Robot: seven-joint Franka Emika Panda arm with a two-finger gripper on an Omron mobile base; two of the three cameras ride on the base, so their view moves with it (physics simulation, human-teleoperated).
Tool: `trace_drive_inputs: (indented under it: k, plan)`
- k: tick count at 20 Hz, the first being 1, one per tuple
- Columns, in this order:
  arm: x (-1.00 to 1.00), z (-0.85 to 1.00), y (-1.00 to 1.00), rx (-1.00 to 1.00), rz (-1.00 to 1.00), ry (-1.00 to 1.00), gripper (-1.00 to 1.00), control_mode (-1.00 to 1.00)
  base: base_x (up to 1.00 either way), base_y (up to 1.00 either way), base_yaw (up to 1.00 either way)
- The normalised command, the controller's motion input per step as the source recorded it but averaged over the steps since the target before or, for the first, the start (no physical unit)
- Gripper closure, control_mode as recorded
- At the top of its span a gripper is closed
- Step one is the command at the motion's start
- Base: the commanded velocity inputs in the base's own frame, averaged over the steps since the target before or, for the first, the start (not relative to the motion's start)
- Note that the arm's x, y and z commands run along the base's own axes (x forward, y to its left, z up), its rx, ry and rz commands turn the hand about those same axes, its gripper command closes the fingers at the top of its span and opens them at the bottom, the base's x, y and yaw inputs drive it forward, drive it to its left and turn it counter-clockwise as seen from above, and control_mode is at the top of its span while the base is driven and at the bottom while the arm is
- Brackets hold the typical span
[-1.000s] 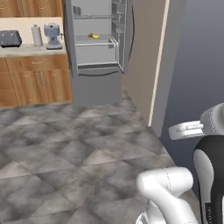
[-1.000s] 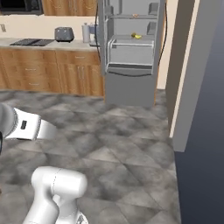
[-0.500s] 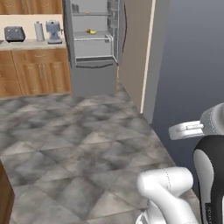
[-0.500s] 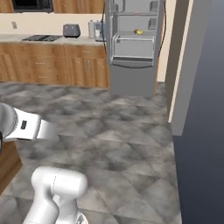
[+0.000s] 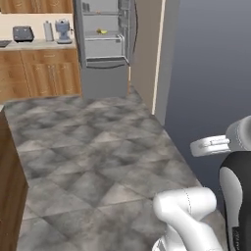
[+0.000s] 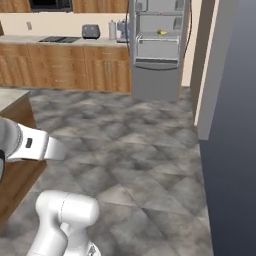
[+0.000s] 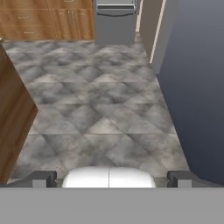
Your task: Transport the fish and lemon wedge to the fridge. Place the fish on the rack containing meat and place the lemon wedge on the rack containing the vegetable, ensuring meats and vegetables are on different racks.
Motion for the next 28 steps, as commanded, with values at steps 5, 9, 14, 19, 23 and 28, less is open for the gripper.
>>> trace_drive_inputs:
  k: [5,9,14,19,23,28]
  plan:
    - [0.0,0.0,0.0,0.0,0.0,0.0,-1.0,1.0,-1.0,0.96,0.0]
    - [0.0,0.0,0.0,0.0,0.0,0.0,-1.0,1.0,-0.86,1.0,0.0]
    - [0.0,0.0,0.0,0.0,0.0,0.0,-1.0,1.0,-0.33,1.0,-0.01]
    - [0.0,0.0,0.0,0.0,0.0,0.0,-1.0,1.0,0.0,1.0,-0.05]
    - [0.0,0.0,0.0,0.0,0.0,0.0,-1.0,1.0,0.0,1.0,-0.04]
    - [0.0,0.0,0.0,0.0,0.0,0.0,-1.0,1.0,-0.11,1.0,-0.01]
